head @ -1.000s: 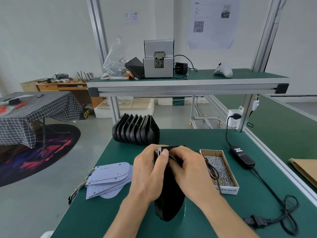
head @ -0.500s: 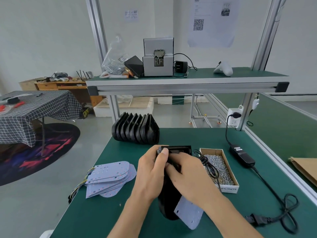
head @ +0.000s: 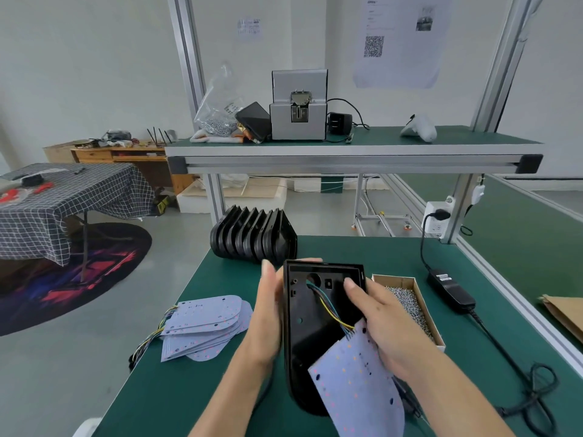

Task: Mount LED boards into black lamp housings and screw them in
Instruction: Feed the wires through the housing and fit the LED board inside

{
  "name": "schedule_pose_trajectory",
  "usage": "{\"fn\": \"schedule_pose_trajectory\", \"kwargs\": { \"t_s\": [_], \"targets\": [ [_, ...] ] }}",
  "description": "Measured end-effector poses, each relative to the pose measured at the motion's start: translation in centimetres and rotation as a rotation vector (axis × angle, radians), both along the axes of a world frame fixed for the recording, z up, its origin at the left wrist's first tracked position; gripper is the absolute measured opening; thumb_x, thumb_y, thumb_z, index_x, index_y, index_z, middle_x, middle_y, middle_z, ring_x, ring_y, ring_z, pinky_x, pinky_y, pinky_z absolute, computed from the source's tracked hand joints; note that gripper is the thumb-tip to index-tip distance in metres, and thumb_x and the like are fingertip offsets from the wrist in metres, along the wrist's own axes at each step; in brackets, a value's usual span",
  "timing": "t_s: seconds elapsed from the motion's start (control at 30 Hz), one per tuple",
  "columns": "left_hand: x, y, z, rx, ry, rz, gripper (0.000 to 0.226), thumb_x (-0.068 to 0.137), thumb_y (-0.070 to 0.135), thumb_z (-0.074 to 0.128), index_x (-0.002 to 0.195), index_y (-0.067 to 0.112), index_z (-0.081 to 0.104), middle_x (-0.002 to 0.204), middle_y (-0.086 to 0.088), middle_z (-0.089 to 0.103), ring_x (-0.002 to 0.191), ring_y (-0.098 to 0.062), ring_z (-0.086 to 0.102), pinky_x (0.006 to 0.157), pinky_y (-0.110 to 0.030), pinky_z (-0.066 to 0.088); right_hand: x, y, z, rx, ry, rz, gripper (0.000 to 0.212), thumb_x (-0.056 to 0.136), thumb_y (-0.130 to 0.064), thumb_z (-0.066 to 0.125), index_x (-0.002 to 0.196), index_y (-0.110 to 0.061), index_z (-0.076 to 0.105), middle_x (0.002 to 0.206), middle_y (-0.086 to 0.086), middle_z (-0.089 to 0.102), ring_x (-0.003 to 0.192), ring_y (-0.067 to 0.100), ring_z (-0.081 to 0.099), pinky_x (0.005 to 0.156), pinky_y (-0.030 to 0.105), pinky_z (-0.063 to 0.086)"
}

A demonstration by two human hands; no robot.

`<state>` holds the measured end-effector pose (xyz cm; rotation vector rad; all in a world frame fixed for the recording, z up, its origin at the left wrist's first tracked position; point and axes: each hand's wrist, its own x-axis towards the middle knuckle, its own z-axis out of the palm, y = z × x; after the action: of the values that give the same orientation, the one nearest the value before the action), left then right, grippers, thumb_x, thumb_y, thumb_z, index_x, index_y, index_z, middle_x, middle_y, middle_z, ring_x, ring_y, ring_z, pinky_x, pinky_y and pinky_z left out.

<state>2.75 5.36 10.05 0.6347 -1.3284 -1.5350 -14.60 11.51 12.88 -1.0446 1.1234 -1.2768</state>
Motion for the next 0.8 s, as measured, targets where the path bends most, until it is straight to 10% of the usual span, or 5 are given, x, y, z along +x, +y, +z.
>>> {"fn": "schedule_pose_trajectory", "kwargs": {
  "t_s": [0.17,0.37,0.53,0.8],
  "targets": [
    [0.6,-1.5,-0.5,-0.063,-0.057,0.053,0.072,0.105,0.070,0.032,0.129,0.014,0.071,0.134,-0.021,0.067,0.131,-0.044,0.058,0.113,-0.058,0.043,-0.7,0.3,1.3,0.016,-0.123,0.022,0.024,0.084,-0.035,0.068,0.099,-0.024,0.083,0.104,0.009,0.080,0.087,0.020,0.077,0.067,0.028,0.060],
    [0.9,-1.0,-2.5,0.032,-0.158,0.121,0.051,0.113,0.023,0.036,0.078,0.037,0.071,0.060,0.015,0.070,0.051,-0.001,0.064,0.053,-0.022,0.053,0.0,0.2,1.8,0.053,-0.220,-0.042,0.019,0.086,-0.034,0.070,0.092,-0.021,0.083,0.101,0.012,0.080,0.079,0.024,0.078,0.061,0.033,0.060],
    [0.3,0.8,-1.6,0.164,0.115,-0.112,0.087,0.087,0.083,0.050,0.143,0.017,0.061,0.145,-0.014,0.062,0.136,-0.031,0.058,0.113,-0.048,0.048,0.1,-0.2,1.4,0.096,-0.154,-0.159,0.027,0.104,-0.032,0.061,0.089,-0.022,0.081,0.095,0.010,0.080,0.073,0.025,0.076,0.058,0.033,0.059],
    [0.7,0.3,-1.2,0.097,-0.038,-0.110,0.069,0.082,0.064,0.075,0.127,0.013,0.073,0.134,-0.016,0.069,0.129,-0.033,0.063,0.110,-0.045,0.050,0.0,-0.9,1.6,0.072,0.053,-0.223,0.035,0.109,-0.037,0.053,0.084,-0.030,0.077,0.089,-0.011,0.078,0.088,0.019,0.071,0.085,0.036,0.052]
  ]
}}
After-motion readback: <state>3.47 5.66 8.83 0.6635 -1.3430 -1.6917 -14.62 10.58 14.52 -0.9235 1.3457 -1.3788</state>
